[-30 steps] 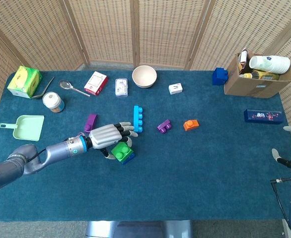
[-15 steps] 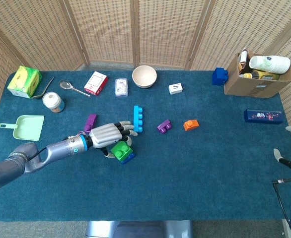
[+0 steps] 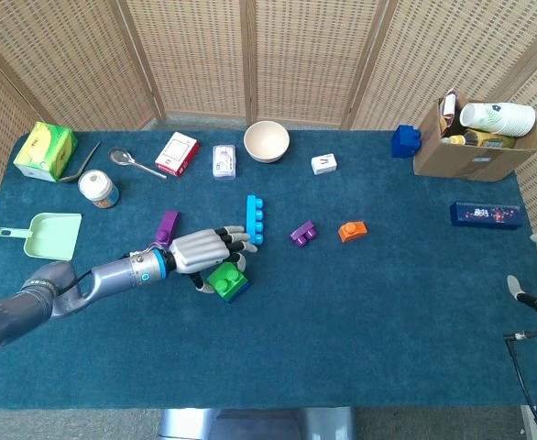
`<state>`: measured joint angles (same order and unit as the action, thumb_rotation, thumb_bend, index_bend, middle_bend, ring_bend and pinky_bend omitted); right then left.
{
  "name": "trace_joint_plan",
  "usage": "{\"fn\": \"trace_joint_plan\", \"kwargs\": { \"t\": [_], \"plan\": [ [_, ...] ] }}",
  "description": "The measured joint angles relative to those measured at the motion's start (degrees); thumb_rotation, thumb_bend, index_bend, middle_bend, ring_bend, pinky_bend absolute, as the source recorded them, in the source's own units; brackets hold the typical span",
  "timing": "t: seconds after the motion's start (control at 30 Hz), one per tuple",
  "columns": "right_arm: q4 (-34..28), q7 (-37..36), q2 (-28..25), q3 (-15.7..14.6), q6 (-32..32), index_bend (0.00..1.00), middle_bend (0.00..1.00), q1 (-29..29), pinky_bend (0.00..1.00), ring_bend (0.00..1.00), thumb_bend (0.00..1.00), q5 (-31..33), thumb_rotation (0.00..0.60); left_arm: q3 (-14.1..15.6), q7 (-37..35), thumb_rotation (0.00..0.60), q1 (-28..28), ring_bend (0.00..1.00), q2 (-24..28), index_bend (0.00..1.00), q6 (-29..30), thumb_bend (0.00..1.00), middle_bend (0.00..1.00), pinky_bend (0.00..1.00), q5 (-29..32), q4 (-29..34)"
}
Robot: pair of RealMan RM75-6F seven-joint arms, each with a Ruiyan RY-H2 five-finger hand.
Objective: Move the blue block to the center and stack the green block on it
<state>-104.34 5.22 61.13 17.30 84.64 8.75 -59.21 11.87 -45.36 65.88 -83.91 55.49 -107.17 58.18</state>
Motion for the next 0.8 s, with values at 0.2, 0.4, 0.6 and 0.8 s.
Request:
{"fn": "trace_joint_plan", "kwargs": {
  "t": [0.2,0.4,0.6,0.8],
  "plan": [
    [0.2,-0.5,0.0,0.0,0.2,0.26,0.15,-0.4,0.0,0.0,0.23,-0.2,0.6,0.2,0.9,0.6,0.6,0.0,0.6,0.42,-1.4,0.28,0.11,0.0,0.6,0.9],
    [0.3,-1.0,0.0,0.1,0.4,0.26,0.15,-0.8,0.0,0.0,0.23,-0.4,0.6,0.3,2.7,0.6,1.4,0.0,1.5,0.28,-3.6,0.28,0.06,0.0,1.4,2.9],
    [0.4,-1.6,-0.1,0.2,0.5,0.26,0.15,-1.0,0.0,0.0,0.23,-0.6,0.6,-0.5,5.1,0.6,1.8,0.0,3.0,0.06,-5.6,0.28,0.01,0.0,3.3,5.4],
    [0.5,-2.1,-0.1,0.3,0.5,0.26,0.15,-1.3,0.0,0.0,0.23,-0.8,0.6,-1.4,6.9,0.6,1.9,0.0,4.4,0.0,-6.6,0.28,0.0,0.0,4.9,7.5]
  ]
}}
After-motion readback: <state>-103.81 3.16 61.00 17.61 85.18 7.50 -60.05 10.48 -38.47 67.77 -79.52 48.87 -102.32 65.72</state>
